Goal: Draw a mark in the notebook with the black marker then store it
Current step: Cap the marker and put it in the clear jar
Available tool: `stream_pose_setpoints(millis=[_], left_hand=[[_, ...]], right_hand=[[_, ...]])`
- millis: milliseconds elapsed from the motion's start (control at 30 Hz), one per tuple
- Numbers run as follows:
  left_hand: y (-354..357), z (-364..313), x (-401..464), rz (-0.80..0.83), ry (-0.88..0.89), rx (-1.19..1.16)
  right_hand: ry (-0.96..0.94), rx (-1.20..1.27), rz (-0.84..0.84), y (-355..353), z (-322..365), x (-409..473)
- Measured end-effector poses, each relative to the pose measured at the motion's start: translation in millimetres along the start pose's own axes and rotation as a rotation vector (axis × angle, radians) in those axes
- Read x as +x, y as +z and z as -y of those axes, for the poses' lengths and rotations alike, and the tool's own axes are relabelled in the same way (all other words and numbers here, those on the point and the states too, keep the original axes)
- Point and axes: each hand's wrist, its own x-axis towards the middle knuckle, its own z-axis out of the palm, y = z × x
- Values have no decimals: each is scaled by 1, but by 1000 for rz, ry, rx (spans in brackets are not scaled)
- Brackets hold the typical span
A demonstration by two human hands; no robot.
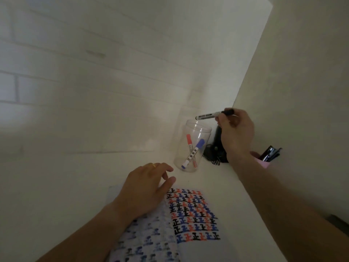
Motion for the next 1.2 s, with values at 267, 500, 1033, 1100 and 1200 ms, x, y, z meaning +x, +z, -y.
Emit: stream_pose_setpoints(millis=[267, 500, 1033, 1100, 1200], left_hand=[[5, 3, -1, -8, 33, 1], [7, 5, 0, 9, 57, 14], [-47, -47, -46, 90, 16, 218], [-53, -49, -68, 120, 23, 247], [-49, -47, -102, 199, 12, 323]], right_hand=[[-16, -519, 163, 49, -33, 23], [3, -575, 219, 45, -34, 9], [-7, -783, 520, -98, -1, -167], [58, -848, 590, -114, -6, -186], [52, -939, 662, -133, -15, -215]])
